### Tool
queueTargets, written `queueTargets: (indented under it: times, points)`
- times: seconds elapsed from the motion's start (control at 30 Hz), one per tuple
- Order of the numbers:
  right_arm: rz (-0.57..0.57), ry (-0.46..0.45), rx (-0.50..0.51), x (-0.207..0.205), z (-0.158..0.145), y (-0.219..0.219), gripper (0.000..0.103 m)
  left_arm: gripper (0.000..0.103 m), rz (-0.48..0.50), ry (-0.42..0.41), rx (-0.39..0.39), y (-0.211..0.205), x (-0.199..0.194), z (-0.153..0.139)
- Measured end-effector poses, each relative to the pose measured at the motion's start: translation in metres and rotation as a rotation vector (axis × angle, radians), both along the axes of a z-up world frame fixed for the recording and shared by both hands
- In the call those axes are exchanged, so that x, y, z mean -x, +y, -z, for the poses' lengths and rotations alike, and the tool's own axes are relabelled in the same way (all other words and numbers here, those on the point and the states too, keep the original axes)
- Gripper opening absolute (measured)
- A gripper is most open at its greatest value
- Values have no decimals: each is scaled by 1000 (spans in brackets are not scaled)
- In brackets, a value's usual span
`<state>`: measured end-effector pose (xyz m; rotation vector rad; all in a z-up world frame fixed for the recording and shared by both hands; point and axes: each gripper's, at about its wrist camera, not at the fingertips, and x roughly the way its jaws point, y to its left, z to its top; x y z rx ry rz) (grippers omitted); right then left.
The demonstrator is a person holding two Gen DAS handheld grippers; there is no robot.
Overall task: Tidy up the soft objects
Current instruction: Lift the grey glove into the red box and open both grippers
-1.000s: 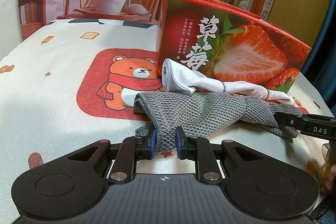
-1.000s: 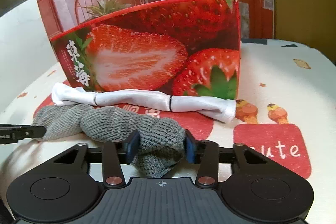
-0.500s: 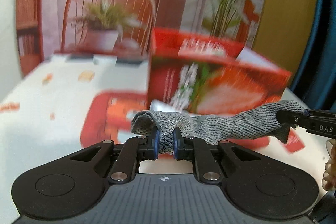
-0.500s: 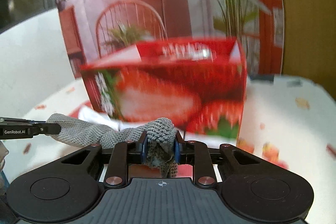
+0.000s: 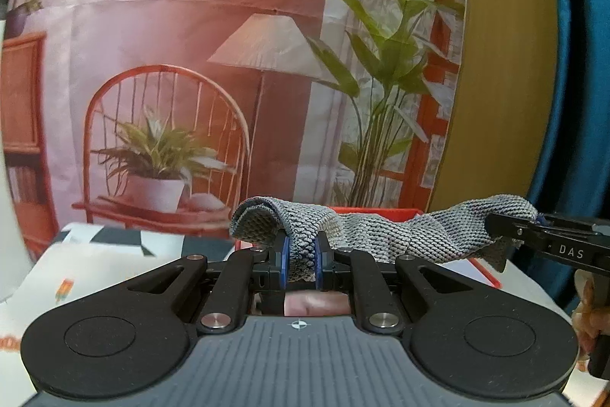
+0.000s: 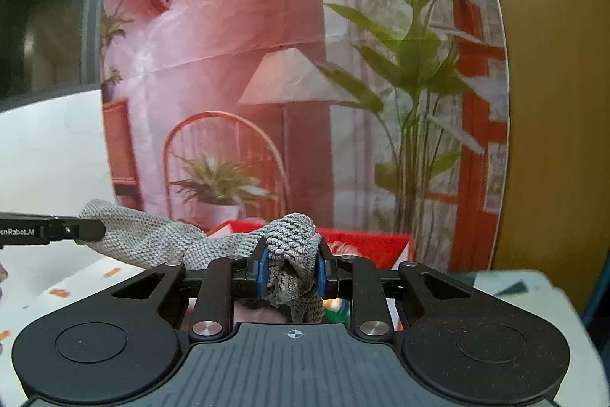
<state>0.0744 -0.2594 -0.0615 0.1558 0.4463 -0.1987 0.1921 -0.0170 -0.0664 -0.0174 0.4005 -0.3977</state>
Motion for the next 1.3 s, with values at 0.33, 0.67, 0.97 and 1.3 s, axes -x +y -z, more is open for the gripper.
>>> queueTargets:
  times: [0.33,0.67,0.97,1.3]
  points:
    - [54,123,69,-80,27,-31,21,14,-5,66,-57,-38,-91,15]
    - [40,303,81,-133,71,-49,21,14,44,214,-126,-63,-151,52]
    - [-29,450,79,-159,94,-50,22,14,97,299,-198,-84,-174,77]
    - [-60,578,48,-172,108,-51,25,29,118,342,-214,-82,-173,73]
